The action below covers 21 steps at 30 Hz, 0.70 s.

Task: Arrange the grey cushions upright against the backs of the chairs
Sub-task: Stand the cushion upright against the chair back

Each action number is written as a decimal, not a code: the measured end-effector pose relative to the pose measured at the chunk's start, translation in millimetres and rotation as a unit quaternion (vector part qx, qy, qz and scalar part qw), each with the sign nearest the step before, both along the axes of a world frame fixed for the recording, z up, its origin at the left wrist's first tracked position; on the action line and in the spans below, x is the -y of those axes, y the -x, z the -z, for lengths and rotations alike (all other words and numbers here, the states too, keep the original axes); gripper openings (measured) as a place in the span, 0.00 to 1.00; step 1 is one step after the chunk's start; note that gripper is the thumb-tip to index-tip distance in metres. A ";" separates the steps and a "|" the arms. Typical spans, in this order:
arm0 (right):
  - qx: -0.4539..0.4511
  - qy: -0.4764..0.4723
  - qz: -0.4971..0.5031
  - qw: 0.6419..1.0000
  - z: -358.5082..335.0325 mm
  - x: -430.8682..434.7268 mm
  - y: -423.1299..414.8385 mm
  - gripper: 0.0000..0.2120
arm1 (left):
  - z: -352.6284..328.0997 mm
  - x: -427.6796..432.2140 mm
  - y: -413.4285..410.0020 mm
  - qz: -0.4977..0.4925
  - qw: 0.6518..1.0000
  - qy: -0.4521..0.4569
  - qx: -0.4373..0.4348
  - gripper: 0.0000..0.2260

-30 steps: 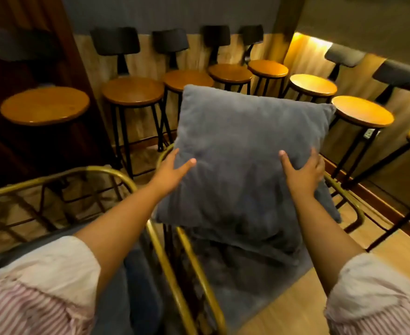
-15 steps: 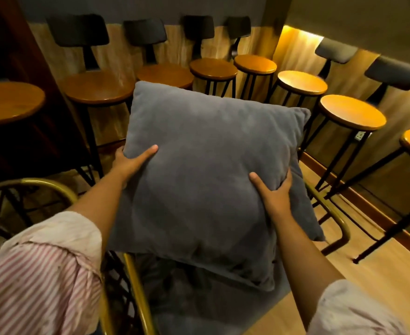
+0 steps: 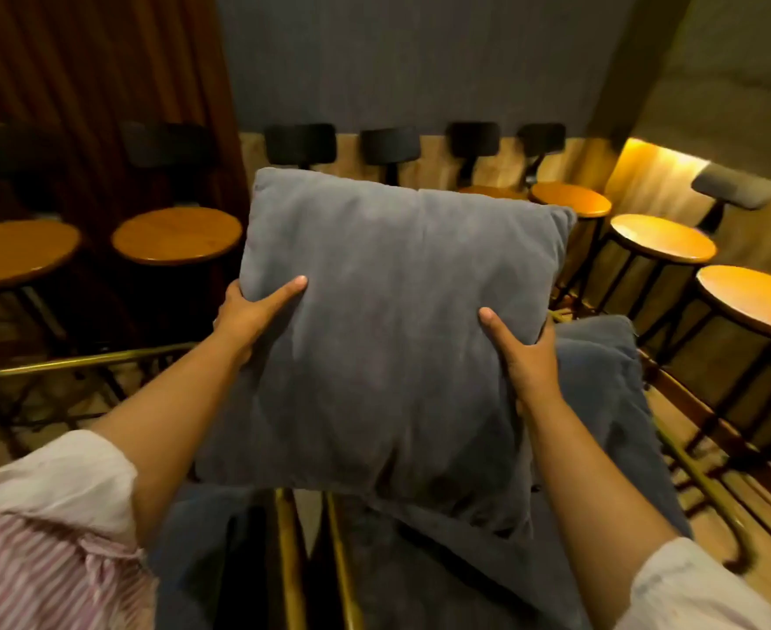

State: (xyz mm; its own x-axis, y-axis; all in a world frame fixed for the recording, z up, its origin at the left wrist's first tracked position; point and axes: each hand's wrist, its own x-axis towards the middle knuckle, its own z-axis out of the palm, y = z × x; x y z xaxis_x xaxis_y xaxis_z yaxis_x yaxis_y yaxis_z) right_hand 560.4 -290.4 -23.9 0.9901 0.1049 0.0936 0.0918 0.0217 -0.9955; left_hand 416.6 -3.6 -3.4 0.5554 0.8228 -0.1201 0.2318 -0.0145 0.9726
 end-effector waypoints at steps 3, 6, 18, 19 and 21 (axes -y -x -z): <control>0.008 -0.007 -0.054 0.998 -3.2 -56.1 22.9 0.44 | -10.8 -34.6 53.8 -0.044 0.999 -0.009 0.019 0.48; 0.003 -0.005 -0.111 0.994 1.6 -112.4 52.2 0.47 | -9.8 -73.2 105.5 -0.086 0.996 -0.015 0.020 0.40; -0.036 0.038 -0.285 0.957 42.1 -333.6 143.4 0.50 | 32.7 -253.9 273.5 -0.187 0.980 -0.064 -0.027 0.44; -0.036 0.045 -0.298 0.953 47.8 -350.8 143.8 0.48 | 38.2 -271.6 279.2 -0.175 0.983 -0.052 -0.034 0.44; -0.032 0.049 -0.320 0.946 60.2 -379.4 143.3 0.45 | 52.4 -302.5 285.5 -0.154 0.987 -0.014 -0.047 0.45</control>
